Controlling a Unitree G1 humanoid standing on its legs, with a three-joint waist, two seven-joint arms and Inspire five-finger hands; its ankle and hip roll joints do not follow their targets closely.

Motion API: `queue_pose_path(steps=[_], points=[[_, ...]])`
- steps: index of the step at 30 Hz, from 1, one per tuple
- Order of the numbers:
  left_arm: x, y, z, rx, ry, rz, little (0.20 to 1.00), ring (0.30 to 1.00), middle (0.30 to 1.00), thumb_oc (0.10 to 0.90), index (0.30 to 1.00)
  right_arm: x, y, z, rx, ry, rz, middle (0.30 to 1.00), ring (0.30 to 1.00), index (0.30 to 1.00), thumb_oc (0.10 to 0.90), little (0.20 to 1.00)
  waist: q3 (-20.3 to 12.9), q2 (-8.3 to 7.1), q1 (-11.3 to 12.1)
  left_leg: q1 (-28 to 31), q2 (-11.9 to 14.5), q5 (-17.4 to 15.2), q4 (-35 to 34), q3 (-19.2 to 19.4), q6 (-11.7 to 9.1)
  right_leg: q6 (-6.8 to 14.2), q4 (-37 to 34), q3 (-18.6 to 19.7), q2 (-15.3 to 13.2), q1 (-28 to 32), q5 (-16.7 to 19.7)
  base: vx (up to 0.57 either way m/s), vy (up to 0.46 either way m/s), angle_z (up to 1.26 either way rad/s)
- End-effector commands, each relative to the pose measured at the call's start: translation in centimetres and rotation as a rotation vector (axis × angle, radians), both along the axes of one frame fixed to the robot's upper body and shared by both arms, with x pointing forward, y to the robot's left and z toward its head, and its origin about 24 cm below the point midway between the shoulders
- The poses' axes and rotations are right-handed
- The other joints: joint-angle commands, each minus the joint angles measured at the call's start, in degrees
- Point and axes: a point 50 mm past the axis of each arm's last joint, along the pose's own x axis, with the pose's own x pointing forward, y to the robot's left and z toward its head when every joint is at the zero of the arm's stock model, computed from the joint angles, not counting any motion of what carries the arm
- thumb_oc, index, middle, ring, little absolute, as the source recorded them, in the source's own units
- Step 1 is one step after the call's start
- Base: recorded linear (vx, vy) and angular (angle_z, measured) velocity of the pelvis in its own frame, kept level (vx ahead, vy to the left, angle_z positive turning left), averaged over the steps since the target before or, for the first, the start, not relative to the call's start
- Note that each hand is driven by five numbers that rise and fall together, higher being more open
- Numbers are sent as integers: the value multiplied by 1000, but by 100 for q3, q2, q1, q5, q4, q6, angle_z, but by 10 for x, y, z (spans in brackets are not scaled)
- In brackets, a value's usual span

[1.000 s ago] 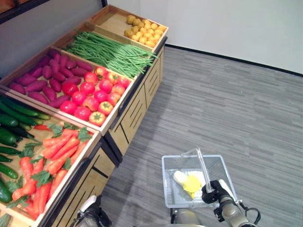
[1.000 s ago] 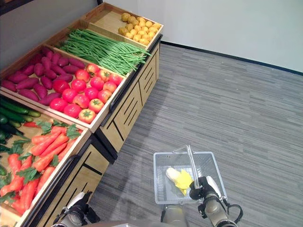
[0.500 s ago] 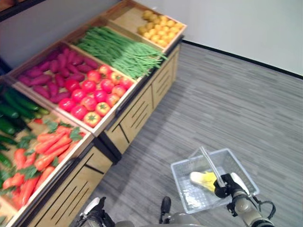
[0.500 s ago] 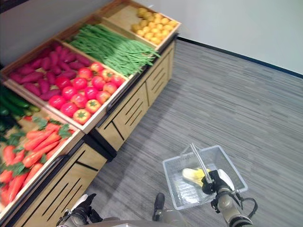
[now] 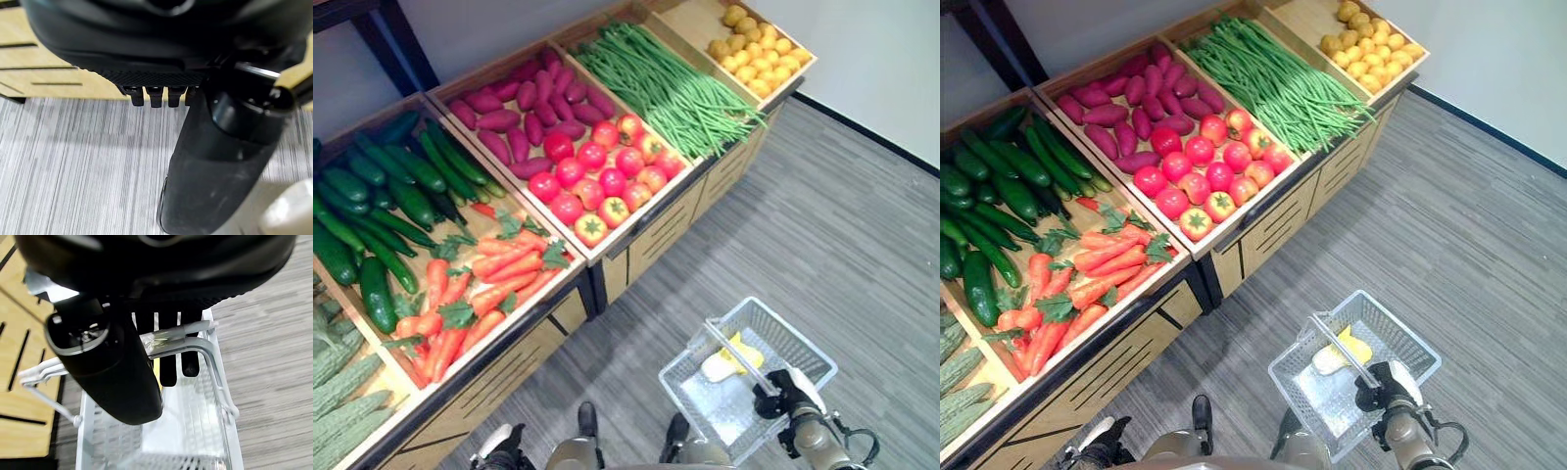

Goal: Get the vegetables into the basket

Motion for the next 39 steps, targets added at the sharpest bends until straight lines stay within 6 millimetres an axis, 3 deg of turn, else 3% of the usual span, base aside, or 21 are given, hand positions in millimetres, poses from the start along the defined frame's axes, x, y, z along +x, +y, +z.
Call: queue_pose_path(steps=[1, 4, 6, 7, 8, 10, 13, 16, 17, 18, 21, 24, 28, 30, 32, 37, 39], points=[[-12, 23, 5, 73, 27, 46, 1000, 1000, 1000, 900, 1000, 18, -15, 15, -52, -96, -24, 300, 300, 300, 400, 300, -207, -274, 162, -213, 138, -232, 368, -115, -129, 749, -232, 432, -429, 143, 667, 61, 143, 17], [-12, 24, 6, 76, 24, 47, 1000, 1000, 1000, 900, 1000, 13, -17, 12, -48, -76, -54, 300, 300, 300, 400, 300, -217, -295, 199, -197, 53, -276, 338, -149, -55, 804, -68, 438, -516, 111, 757, 40, 110, 13], [-6, 24, 7, 73, 6, 36, 1000, 1000, 1000, 900, 1000, 5, -22, 7, -47, -40, -116, 300, 300, 300, 400, 300, -174, -273, 221, -143, -23, -312, 322, -257, 44, 800, 459, 565, -602, -20, 854, 55, 134, 14], [-4, 24, 8, 73, -1, 32, 1000, 1000, 1000, 900, 1000, 1, -24, 5, -44, -27, -140, 300, 300, 300, 400, 300, -155, -240, 196, -103, -42, -312, 290, -357, 72, 786, 697, 758, -543, -118, 853, 105, 91, 27], [1, 24, 9, 71, -23, 29, 1000, 1000, 1000, 900, 1000, -4, -27, 3, -42, -7, -171, 300, 300, 300, 400, 300, -120, -163, 88, 26, -77, -291, 170, -584, 95, 699, 847, 1342, -202, -323, 735, 129, 57, 49], [7, 24, 10, 67, -38, 29, 1000, 1000, 1000, 900, 1000, -6, -29, 2, -40, -1, -194, 300, 300, 300, 400, 300, -120, -98, 2, 98, -65, -251, 104, -777, 73, 609, 706, 1732, 31, -506, 574, 132, -2, 86], [15, 21, 11, 59, -63, 21, 1000, 1000, 1000, 900, 1000, -12, -32, 0, -42, 20, -221, 300, 300, 300, 400, 300, -75, -48, -91, 162, -41, -300, 160, -1027, 14, 593, 418, 1991, 69, -606, 479, 94, -70, 60], [27, 18, 14, 49, -100, 12, 1000, 1000, 1000, 900, 1000, -21, -35, -3, -52, 56, -245, 300, 300, 300, 400, 300, -27, -57, -256, 219, -87, -402, 253, -1445, -80, 670, 29, 2631, 100, -799, 601, 135, -146, 58], [27, 18, 14, 49, -100, 13, 1000, 1000, 1000, 900, 1000, -21, -35, -3, -52, 56, -245, 300, 300, 300, 400, 300, -16, -50, -267, 227, -82, -414, 261, -1458, -81, 669, 29, 2616, 103, -780, 593, 112, -189, 92], [32, 16, 15, 46, -108, 2, 1000, 1000, 1000, 900, 1000, -32, -36, -7, -51, 96, -260, 300, 300, 300, 400, 300, -50, -108, -285, 204, -101, -428, 325, -1705, -143, 698, 2, 2682, 121, -631, 489, 100, -215, 102], [31, 17, 15, 41, -111, 16, 1000, 1000, 1000, 900, 1000, -41, -37, -10, -58, 138, -262, 300, 300, 300, 400, 300, -127, -128, -296, 233, 7, -371, 236, -1820, -233, 638, -9, 2541, 194, -560, 390, 95, -267, 119], [22, 17, 12, 24, -101, 72, 1000, 1000, 1000, 900, 1000, -53, -44, -12, -75, 188, -278, 300, 300, 300, 400, 300, -282, -75, -255, 224, 400, -200, 113, -1928, -444, 485, -130, 2229, 422, -394, 237, 94, -451, 24], [17, 12, 8, 6, -93, 113, 1000, 1000, 1000, 900, 1000, -51, -53, -6, -100, 176, -286, 300, 300, 300, 400, 300, -219, 42, -237, 48, 679, 248, -103, -2069, -657, 309, -177, 1863, 612, -329, 128, -33, -262, 21], [11, 3, 3, -18, -69, 138, 1000, 1000, 1000, 900, 1000, -51, -57, -4, -106, 161, -301, 300, 300, 300, 400, 300, -176, 54, -341, -43, 794, 279, 46, -1356, -595, 260, -251, 1634, 496, -277, 160, -92, -126, 70], [0, -3, -1, -34, -43, 173, 1000, 1000, 1000, 900, 1000, -56, -55, -6, -98, 179, -301, 300, 300, 300, 400, 300, -220, 81, -357, 96, 815, 190, 232, -992, -591, 248, -330, 1535, 429, -254, 225, -54, -6, 77], [-22, -6, -7, -49, -15, 308, 1000, 1000, 1000, 900, 1000, -66, -43, -15, -72, 237, -264, 300, 300, 300, 400, 300, -379, 182, -344, 375, 719, 101, -178, -880, -562, 359, -415, 1346, 295, -119, 307, 17, 130, 34], [-25, -3, -6, -42, -40, 400, 1000, 1000, 1000, 900, 1000, -68, -36, -19, -62, 256, -248, 300, 300, 300, 400, 300, -437, 130, -294, 484, 588, 60, -360, -891, -515, 467, -605, 1300, 148, -35, 494, -8, 250, 32]])
